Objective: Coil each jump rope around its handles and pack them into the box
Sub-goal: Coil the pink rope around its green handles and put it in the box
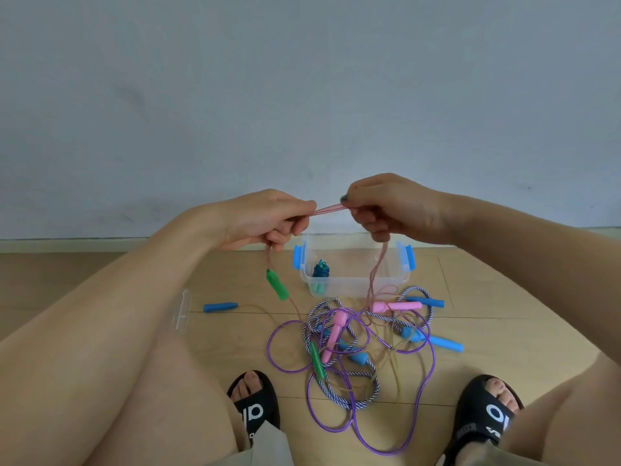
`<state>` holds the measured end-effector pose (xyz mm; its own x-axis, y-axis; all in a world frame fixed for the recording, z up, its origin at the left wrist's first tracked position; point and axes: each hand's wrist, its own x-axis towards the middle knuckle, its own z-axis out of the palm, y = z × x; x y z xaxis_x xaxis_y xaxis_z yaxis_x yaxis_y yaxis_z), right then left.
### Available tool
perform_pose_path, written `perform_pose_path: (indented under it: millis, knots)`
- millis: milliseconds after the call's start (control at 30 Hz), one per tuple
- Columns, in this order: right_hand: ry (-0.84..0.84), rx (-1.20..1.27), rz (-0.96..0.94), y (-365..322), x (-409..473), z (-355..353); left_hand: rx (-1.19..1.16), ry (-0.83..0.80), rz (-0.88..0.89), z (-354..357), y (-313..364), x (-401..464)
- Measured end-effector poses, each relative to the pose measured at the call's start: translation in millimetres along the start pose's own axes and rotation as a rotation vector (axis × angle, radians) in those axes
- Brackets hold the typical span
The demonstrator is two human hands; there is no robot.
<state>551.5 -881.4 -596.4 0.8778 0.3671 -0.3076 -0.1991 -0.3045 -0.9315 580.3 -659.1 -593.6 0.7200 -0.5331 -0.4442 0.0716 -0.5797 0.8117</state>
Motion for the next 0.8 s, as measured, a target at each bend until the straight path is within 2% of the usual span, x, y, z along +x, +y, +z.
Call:
perform_pose_path:
  millis: [167,267,400,567,667,800]
  knots:
    - [0.13,-0.008,0.128,11.7,-5.7,-47.6,0.044,0.029,-0.031,-9.2,-10.1,-5.0]
    - [0.163,-0.147,0.186,20.2,-8.9,-60.7,-0.002,0.045,-0.039,-7.1,-8.8,-5.7]
    - [0.079,-0.136,0.197,23.6,-4.5,-43.1,0.011,0.001,-0.024,1.1,-3.4,-2.9]
    - [-0.053,-0.087,0.069,4.8,4.8,-6.0,-0.008,-0.046,0.018,10.2,3.2,1.5]
    - [-0.08,-0.115,-0.013,0.6,5.4,2.3,-0.001,-0.075,0.015,9.5,1.0,2.6]
    - [-0.083,-0.077,0.015,4.7,2.0,-11.5,-0.004,-0.077,0.018,3.1,-2.4,0.3]
